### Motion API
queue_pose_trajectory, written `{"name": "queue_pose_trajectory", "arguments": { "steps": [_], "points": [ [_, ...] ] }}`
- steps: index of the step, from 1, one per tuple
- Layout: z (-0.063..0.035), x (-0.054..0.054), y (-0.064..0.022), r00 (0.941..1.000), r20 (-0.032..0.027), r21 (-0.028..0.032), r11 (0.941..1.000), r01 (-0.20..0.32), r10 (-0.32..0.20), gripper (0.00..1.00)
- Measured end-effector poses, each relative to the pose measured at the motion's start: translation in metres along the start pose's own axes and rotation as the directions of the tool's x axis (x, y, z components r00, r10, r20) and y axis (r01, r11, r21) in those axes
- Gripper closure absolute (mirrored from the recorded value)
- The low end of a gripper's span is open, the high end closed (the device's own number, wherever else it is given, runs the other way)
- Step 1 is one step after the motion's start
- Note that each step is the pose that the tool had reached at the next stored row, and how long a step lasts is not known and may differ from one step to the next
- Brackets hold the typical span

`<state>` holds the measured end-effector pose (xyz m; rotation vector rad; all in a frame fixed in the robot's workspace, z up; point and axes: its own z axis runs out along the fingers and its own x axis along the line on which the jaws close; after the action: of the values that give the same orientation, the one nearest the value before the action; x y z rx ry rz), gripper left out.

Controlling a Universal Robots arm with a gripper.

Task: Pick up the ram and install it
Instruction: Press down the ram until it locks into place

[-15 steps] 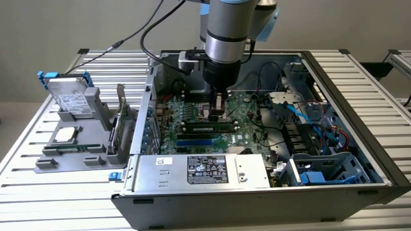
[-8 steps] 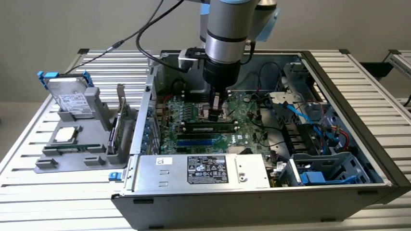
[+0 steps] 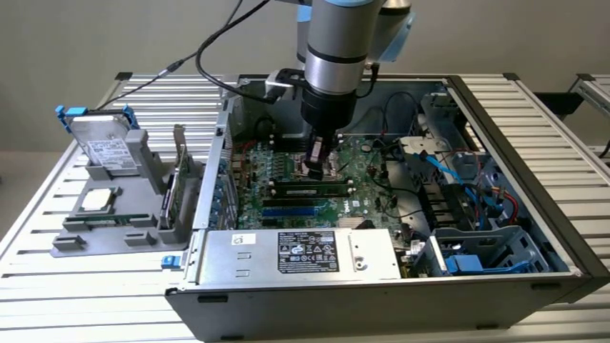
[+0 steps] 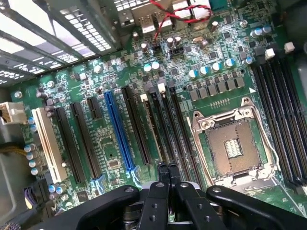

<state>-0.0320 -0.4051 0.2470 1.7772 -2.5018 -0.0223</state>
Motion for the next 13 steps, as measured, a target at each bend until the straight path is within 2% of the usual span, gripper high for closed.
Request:
{"name": "queue_pose_trajectory", "arguments": {
  "steps": [6,10,13],
  "points": [
    [0.0001,0.0,0.0,0.9953,0.0051,-0.0046,0.9953,-0.096,0.096,0.9],
    [0.0003,0.0,0.0,0.9873,0.0087,-0.0072,0.9873,-0.159,0.159,0.9],
    [0.0004,0.0,0.0,0.9788,0.0113,-0.0089,0.9788,-0.205,0.205,0.9]
  ]
}}
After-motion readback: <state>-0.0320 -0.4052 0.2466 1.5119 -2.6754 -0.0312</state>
